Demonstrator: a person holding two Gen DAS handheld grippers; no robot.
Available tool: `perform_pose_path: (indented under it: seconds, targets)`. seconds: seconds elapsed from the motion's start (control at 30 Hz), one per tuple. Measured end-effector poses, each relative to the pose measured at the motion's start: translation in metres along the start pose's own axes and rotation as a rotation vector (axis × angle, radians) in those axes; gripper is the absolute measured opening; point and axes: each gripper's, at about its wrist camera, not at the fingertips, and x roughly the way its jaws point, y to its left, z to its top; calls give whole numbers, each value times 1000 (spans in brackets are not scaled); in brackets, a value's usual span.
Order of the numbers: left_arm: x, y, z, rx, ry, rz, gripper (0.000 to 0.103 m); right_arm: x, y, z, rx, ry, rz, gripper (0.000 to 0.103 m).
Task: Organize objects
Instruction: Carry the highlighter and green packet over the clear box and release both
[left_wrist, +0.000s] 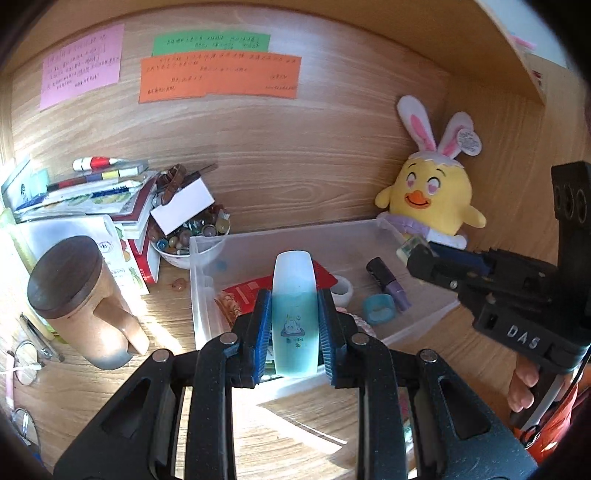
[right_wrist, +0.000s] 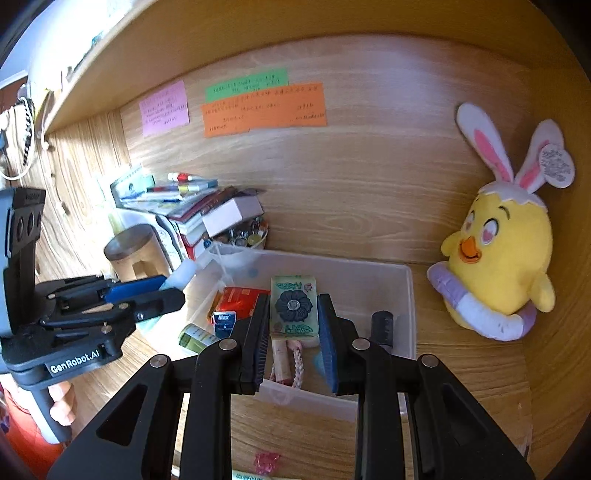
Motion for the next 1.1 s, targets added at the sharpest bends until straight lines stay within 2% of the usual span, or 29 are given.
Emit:
perform_pose_path:
  seconds: [0.17,0.37,0.63,0.9,1.0,1.1]
  targets:
    - [16,0,1,0,37,1,24,28,-5,-3,38,70,47,23]
    - [36,2,-3,-1,80,15,24,56,-4,-11,32,136,31,23]
    - [52,9,-8,-20,119,19,24,72,-7,-18,28,178,6,23]
    - [52,7,-10,-3,113,26,24,76,-7,-19,26,200,-3,23]
    - [48,7,-10,0,108,28,28,76,-7,-20,28,207,-2,24]
    - [40,7,-10,0,93,26,41,72,-8,-20,36,204,-4,32]
